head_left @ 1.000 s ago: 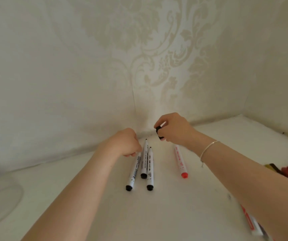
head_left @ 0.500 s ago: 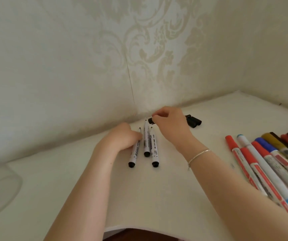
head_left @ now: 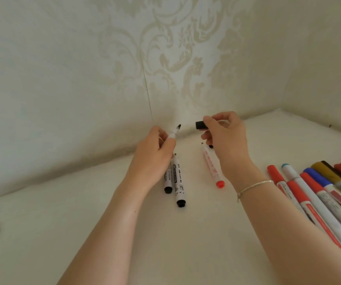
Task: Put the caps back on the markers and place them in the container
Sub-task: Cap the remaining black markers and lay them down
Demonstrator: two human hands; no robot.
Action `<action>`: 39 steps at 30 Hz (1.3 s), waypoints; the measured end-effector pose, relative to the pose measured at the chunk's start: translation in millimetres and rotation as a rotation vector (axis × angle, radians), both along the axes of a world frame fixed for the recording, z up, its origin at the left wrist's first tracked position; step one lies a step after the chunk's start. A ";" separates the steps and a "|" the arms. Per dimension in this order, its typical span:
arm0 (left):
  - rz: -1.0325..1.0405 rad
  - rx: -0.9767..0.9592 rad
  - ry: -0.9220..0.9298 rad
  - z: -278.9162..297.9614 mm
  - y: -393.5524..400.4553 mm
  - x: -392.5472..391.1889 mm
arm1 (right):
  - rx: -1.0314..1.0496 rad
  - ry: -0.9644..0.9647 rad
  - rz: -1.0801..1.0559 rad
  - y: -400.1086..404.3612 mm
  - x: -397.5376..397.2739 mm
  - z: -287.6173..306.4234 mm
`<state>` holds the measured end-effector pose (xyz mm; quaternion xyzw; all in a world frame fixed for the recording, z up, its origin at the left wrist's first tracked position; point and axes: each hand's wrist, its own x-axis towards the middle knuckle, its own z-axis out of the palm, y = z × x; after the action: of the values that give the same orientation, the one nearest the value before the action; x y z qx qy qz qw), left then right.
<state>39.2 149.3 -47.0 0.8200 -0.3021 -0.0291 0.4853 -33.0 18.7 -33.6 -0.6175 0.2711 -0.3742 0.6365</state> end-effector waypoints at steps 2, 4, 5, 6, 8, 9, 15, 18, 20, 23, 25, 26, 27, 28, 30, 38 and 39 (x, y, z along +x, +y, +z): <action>-0.023 -0.029 0.009 0.5 1.0 -0.1 | 0.061 -0.064 0.022 -1.7 -2.1 -0.1; -0.047 -0.044 0.003 0.8 1.9 -0.6 | 0.076 -0.085 0.033 -3.8 -3.2 -1.8; -0.052 -0.049 -0.003 0.1 2.0 -0.5 | 0.081 -0.081 0.035 -5.2 -3.7 -3.1; -0.052 -0.058 -0.008 -1.1 1.6 0.4 | 0.084 -0.071 0.037 -6.9 -4.0 -4.2; -0.055 -0.085 -0.009 -3.3 0.0 3.4 | 0.099 -0.048 0.032 -12.0 -4.1 -5.0; -0.063 -0.110 0.007 -3.8 -1.5 5.0 | 0.110 -0.036 0.016 -16.4 -4.4 -4.8; -0.082 -0.276 0.142 2.5 -9.4 17.5 | -0.195 0.338 -0.035 -47.2 -11.2 -12.4; -0.132 -0.269 0.129 5.8 -12.9 21.1 | -0.410 0.576 0.058 -42.2 -9.4 -16.4; -0.146 -0.292 0.113 7.2 -15.9 23.4 | -0.555 0.662 0.065 -34.9 -7.2 -17.5; -0.135 -0.359 0.093 2.0 -17.6 26.0 | -0.659 0.726 0.086 -29.3 -6.5 -20.0; -0.144 -0.364 0.069 -2.6 -17.6 26.4 | -0.632 0.677 0.015 -29.6 -7.4 -15.9; -0.155 -0.348 0.047 -4.2 -17.5 26.1 | -0.655 0.650 -0.047 -31.4 -6.5 -14.4; -0.164 -0.330 0.025 -4.7 -17.5 25.0 | -0.716 0.660 -0.089 -33.6 -4.6 -13.6; -0.170 -0.314 0.003 -4.5 -17.9 24.3 | -0.780 0.714 -0.089 -36.2 -1.7 -14.0; -0.169 -0.269 -0.047 -4.0 -18.0 23.9 | -0.843 0.866 -0.011 -38.4 4.4 -16.2; -0.183 -0.123 -0.184 -5.0 -14.5 24.4 | -0.850 0.855 0.030 -39.5 11.2 -22.8; -0.181 -0.116 -0.209 -5.3 -13.9 24.8 | -0.828 0.770 0.015 -39.9 10.2 -20.9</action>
<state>64.1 135.4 -52.3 0.7586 -0.4247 0.0306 0.4931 -22.8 -21.3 -54.5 -0.9096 0.3099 -0.1924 0.1991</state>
